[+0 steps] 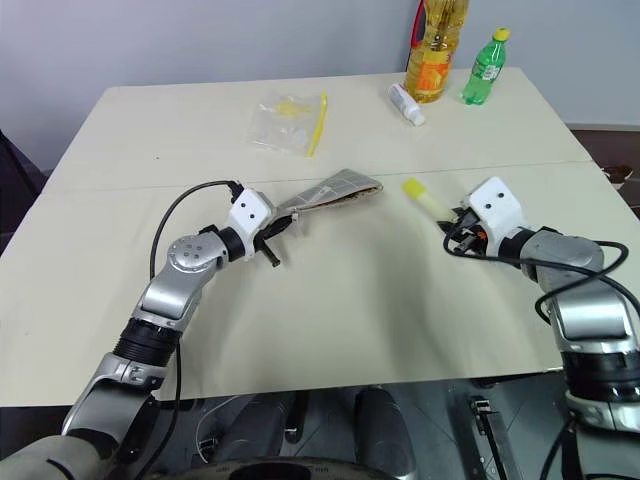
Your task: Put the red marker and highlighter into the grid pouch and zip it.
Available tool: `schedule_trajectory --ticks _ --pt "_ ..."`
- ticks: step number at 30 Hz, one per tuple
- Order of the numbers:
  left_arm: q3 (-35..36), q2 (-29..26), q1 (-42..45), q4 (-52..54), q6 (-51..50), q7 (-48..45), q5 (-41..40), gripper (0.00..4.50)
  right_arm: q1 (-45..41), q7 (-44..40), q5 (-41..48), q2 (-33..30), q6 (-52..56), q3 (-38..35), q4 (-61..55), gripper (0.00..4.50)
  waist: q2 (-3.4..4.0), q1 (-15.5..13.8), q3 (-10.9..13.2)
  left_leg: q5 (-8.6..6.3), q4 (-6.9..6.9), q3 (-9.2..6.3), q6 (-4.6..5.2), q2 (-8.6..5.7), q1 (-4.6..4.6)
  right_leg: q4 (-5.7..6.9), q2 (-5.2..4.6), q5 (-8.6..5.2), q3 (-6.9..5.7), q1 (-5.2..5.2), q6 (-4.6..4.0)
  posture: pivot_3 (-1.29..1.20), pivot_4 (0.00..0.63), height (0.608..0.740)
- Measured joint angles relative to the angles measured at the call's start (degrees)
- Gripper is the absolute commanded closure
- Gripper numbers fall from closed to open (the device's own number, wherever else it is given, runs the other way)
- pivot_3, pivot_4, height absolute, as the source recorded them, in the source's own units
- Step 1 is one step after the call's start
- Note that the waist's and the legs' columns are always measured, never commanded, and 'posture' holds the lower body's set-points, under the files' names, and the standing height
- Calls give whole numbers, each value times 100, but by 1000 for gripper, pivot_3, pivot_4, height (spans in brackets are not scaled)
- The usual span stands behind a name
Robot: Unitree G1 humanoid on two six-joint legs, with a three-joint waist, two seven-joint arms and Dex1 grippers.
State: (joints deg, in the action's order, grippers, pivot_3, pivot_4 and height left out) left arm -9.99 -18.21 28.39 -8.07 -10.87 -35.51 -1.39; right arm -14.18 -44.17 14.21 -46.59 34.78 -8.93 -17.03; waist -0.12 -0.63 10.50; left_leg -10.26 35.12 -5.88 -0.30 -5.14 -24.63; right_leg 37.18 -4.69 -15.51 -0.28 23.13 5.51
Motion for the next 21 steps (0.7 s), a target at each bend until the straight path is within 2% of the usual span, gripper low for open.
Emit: schedule_trajectory --ticks 6,21 --pt "-5 60 0 36 14 -232 -173 4500 22 -13 306 -155 496 -60 -682 3641 -1 -24 1 -1 2 0 2 -2 -2 -11 -4 -2 0 -4 -3 0 150 740" --pt "-10 139 -55 329 -21 -375 -265 4500 21 62 358 -123 575 187 -623 3641 -2 -16 1 -2 1 0 4 -2 -5 -11 -5 -1 0 -1 -2 0 150 740"
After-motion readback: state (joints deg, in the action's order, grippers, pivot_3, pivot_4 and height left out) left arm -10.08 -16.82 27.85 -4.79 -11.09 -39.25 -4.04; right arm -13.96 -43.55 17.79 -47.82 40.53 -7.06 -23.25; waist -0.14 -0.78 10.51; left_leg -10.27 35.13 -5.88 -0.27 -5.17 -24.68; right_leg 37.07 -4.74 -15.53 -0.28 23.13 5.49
